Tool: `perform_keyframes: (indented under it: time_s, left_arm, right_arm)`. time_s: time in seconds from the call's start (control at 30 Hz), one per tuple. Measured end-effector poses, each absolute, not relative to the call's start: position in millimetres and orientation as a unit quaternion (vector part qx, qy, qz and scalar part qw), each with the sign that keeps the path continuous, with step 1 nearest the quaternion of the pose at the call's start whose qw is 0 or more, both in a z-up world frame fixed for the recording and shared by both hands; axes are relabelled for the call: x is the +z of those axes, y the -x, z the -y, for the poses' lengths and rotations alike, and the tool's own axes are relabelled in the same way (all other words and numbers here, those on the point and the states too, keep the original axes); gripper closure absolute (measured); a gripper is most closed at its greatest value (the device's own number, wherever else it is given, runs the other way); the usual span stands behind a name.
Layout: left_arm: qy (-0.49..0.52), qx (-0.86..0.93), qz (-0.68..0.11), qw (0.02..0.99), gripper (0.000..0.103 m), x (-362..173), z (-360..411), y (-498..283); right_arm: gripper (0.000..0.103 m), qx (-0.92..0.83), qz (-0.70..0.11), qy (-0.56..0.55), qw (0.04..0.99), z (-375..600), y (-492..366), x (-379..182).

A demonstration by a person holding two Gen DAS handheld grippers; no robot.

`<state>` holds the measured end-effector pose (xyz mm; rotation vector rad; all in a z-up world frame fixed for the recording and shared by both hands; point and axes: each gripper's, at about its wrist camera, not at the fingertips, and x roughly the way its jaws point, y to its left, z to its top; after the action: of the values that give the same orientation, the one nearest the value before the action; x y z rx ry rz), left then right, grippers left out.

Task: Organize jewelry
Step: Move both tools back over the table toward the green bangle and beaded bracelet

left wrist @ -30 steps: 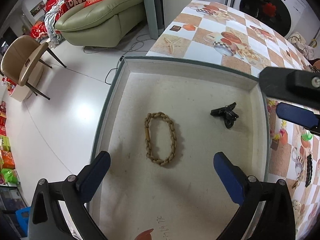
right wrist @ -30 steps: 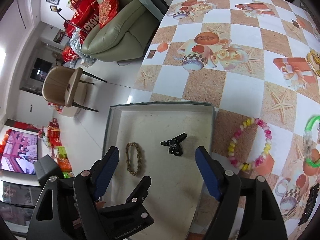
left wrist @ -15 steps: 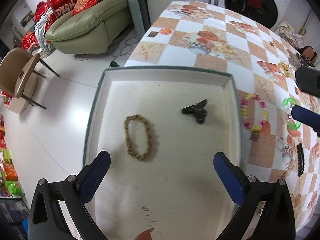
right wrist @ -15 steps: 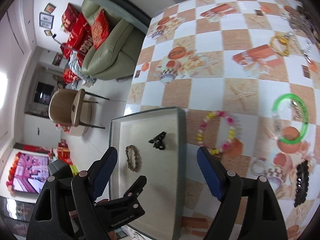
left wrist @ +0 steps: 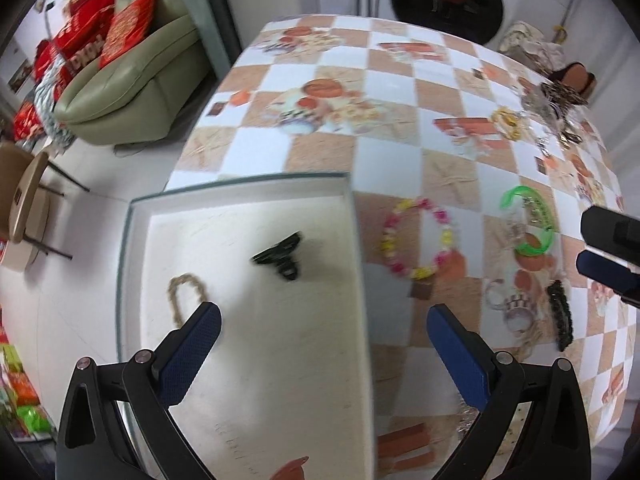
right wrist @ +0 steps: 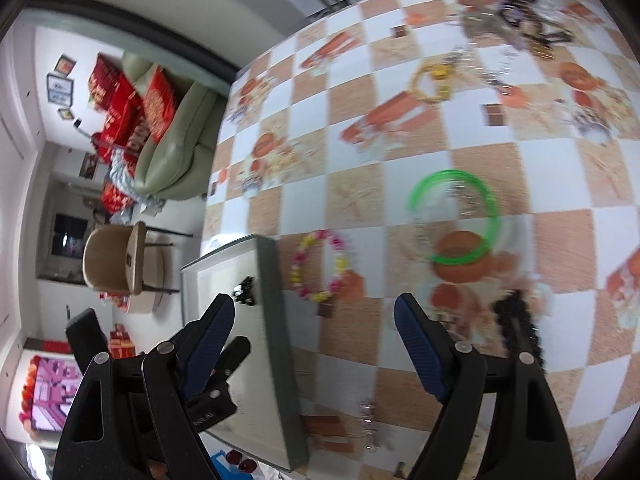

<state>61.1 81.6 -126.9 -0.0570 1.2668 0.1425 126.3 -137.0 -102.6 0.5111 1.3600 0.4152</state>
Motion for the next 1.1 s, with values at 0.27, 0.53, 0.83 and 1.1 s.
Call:
perform_keyframes:
  time_s: [0.27, 0.53, 0.83, 1.1]
  left_arm:
    - [0.001, 0.018, -0.587, 0.809, 0.0, -123, -52, -79]
    - [-0.011, -0.017, -0.586, 0.81, 0.0, -125, -40, -87]
    - [-0.033, -0.07, -0.588, 0.805, 0.0, -130, -19, -84]
    - [-0.046, -0.077, -0.584, 0.807, 0.003, -137, -1, -92]
  right_arm:
    - [0.019, 0.124, -0.588, -0.236, 0.764, 184, -112, -99]
    - [0.019, 0.051, -0.616, -0.212, 0.757, 215, -95, -109]
    - [0.019, 0.012, -0.627, -0.211, 0.75, 231, -79, -122]
    - [0.019, 0.013, -0.632, -0.183, 0.753, 224, -99, -126]
